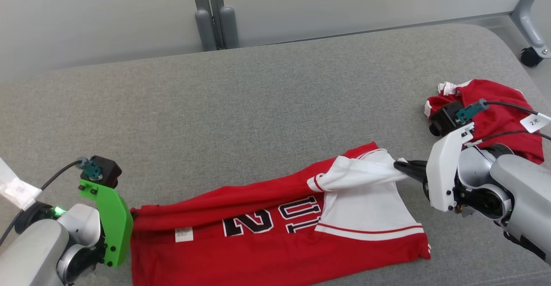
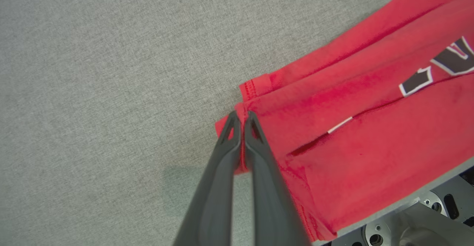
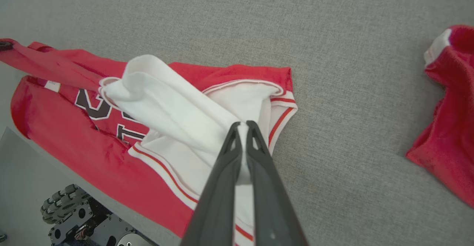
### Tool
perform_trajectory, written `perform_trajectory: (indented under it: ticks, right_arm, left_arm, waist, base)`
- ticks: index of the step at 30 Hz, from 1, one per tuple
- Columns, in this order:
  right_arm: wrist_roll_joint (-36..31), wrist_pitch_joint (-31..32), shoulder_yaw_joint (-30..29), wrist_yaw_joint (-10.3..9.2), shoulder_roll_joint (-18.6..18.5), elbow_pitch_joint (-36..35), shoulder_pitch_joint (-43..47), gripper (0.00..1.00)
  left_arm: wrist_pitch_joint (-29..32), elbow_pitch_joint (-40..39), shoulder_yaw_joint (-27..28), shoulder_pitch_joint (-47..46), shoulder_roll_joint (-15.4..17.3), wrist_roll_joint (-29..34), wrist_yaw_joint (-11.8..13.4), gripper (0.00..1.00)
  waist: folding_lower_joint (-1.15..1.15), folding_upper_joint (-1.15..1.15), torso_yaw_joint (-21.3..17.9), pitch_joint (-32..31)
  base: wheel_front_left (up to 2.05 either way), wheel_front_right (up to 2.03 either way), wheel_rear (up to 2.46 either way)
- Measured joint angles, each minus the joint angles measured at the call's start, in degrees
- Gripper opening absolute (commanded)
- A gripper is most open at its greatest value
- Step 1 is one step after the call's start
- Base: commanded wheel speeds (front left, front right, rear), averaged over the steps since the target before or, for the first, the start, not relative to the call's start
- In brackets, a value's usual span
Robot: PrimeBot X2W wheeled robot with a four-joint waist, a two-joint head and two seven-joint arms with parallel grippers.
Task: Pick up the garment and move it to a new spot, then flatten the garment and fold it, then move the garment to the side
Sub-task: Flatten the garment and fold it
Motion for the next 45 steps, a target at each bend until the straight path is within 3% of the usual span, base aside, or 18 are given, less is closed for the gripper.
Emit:
perform_trajectory:
  ticks: [6, 8, 9, 10, 11, 12, 13, 20, 27, 32, 37, 45]
  right_arm:
    - [-0.33, 2.27, -0.23, 0.00, -0.54, -0.99, 1.91, 0.00]
    - [-0.64, 2.82, -0.31, 0.00, -0.41, -1.08, 2.45, 0.09]
    - [-0.67, 3.22, -0.42, 0.00, -0.22, -1.12, 2.85, 0.25]
    - [-0.70, 3.60, -0.42, 0.00, -0.03, -1.12, 3.33, 0.44]
    - [-0.88, 3.90, -0.41, 0.00, 0.07, -1.11, 3.63, 0.62]
    - [-1.23, 4.08, -0.46, 0.00, 0.16, -1.11, 3.93, 0.86]
    - [-1.33, 4.48, -0.54, 0.00, 0.22, -1.09, 4.22, 1.00]
    - [-1.81, 5.61, -1.75, 0.00, 0.51, -1.76, 6.77, 1.00]
    - [-2.88, -1.55, -7.51, 0.00, -0.15, -4.58, 8.50, 1.00]
    - [-5.70, -12.87, -14.05, 0.00, 0.64, -6.36, 11.33, 1.00]
    - [-11.78, -25.59, -22.32, -0.02, 3.91, -5.25, 14.62, 1.00]
    - [-22.64, -34.19, -35.12, -0.01, 11.49, -4.15, 21.41, 1.00]
  left_arm:
    - [1.29, 1.05, -1.16, 0.45, -0.31, -0.90, -0.25, 0.00]
    - [1.34, 1.31, -1.56, 0.72, -0.46, -0.91, -0.51, 0.00]
    - [1.55, 1.51, -1.70, 0.75, -0.56, -1.10, -0.59, 0.00]
    - [1.78, 1.68, -1.89, 0.82, -0.67, -1.44, -0.63, 0.18]
    - [1.78, 1.82, -2.04, 0.91, -0.76, -1.54, -0.64, 0.83]
    - [2.04, 1.99, -2.32, 0.94, -0.83, -1.77, -0.69, 1.00]
    - [2.46, 2.16, -2.54, 1.06, -0.89, -2.25, -0.73, 1.00]
    - [3.68, 2.57, -3.20, 2.28, -0.54, -3.89, -0.99, 1.00]
    - [-3.66, -0.79, -0.11, 2.40, 0.70, -3.13, 0.64, 1.00]
    - [-15.97, -5.64, 5.05, 4.02, 0.79, -1.26, 5.21, 1.00]
    - [-27.40, -10.29, 9.40, 7.73, 0.35, 1.02, 10.82, 1.00]
    - [-41.87, -15.77, 14.52, 14.83, -2.60, 2.82, 17.68, 1.00]
  waist:
    - [0.00, 0.00, -0.01, 0.12]
    - [0.00, 0.00, 0.04, 0.14]
    - [0.00, 0.00, 0.08, 0.14]
    - [0.00, 0.00, 0.11, 0.11]
    - [0.00, 0.00, 0.14, 0.07]
    - [0.00, 0.00, 0.16, -0.01]
    - [0.00, 0.00, 0.18, -0.13]
    - [0.00, 0.00, 0.26, -1.72]
    - [0.00, 0.00, 0.38, -3.68]
    - [0.00, 0.00, 0.57, -4.67]
    - [0.00, 0.00, 0.77, -5.35]
    - [0.00, 0.00, 1.14, -5.96]
  base:
    - [0.00, 0.00, 0.00]
    - [0.00, 0.00, 0.00]
    - [0.00, 0.00, 0.00]
    - [0.00, 0.00, 0.00]
    - [0.00, 0.00, 0.00]
    - [0.00, 0.00, 0.00]
    - [0.00, 0.00, 0.00]
    - [0.00, 0.00, 0.00]
    - [0.00, 0.00, 0.00]
    - [0.00, 0.00, 0.00]
    - [0.00, 0.00, 0.00]
    - [0.00, 0.00, 0.00]
